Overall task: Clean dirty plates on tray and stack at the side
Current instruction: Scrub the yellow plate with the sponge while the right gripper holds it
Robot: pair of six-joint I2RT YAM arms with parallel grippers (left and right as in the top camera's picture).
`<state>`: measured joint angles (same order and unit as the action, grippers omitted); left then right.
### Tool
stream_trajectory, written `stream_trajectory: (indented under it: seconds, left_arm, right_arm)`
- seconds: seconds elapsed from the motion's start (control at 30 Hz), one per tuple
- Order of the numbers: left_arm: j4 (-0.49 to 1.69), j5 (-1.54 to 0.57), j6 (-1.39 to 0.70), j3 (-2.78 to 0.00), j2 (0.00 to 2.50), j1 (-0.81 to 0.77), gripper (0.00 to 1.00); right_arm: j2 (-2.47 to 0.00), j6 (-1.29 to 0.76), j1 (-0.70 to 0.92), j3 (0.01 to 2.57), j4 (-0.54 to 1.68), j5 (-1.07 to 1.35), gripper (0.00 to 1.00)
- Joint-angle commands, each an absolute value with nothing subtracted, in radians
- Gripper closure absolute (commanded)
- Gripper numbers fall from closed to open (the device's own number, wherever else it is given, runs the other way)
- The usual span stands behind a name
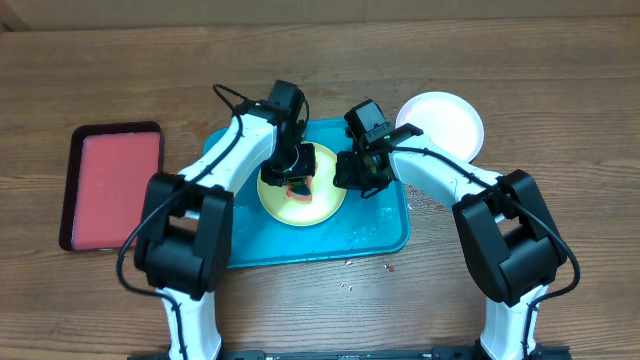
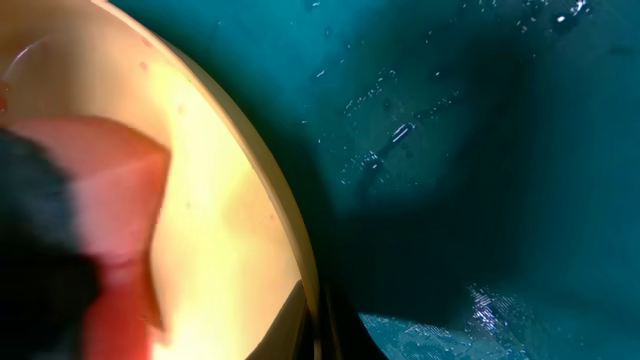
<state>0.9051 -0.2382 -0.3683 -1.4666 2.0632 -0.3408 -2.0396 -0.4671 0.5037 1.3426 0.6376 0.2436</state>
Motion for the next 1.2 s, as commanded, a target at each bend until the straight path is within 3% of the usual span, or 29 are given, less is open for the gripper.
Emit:
stream_trajectory:
  seconds: [0.0, 0.27, 0.4, 0.57, 0.87, 1.17]
  left_arm:
    - [0.899, -0.188, -0.390, -1.465, 2.130, -0.348, 0.96]
    - [0.945, 0.228, -0.458, -1.472, 2.160, -0.331, 0.96]
    - [0.949, 0.289, -0.461, -1.476, 2.132, -0.306, 0.96]
    - [0.932, 0.240, -0.459, -1.477, 2.093, -0.276, 0.96]
    - [0.834, -0.185, -0.408, -1.475, 2.093, -0.321, 0.96]
    - [0.837, -0.186, -0.436, -1.475, 2.093, -0.450, 0.96]
  right_arm:
    - [-2.070, -0.476, 0.504, 1.342, 0.626, 0.218, 0.96]
    - [-2.070, -0.472, 0.504, 1.342, 0.633, 0.202, 0.96]
    - [-2.070, -0.471, 0.504, 1.342, 0.637, 0.181, 0.96]
    - [-2.070, -0.471, 0.504, 1.342, 0.637, 0.180, 0.96]
    - [-2.070, -0.472, 0.504, 1.342, 0.632, 0.181, 0.96]
    - [-2.070, -0.472, 0.504, 1.342, 0.633, 0.180, 0.96]
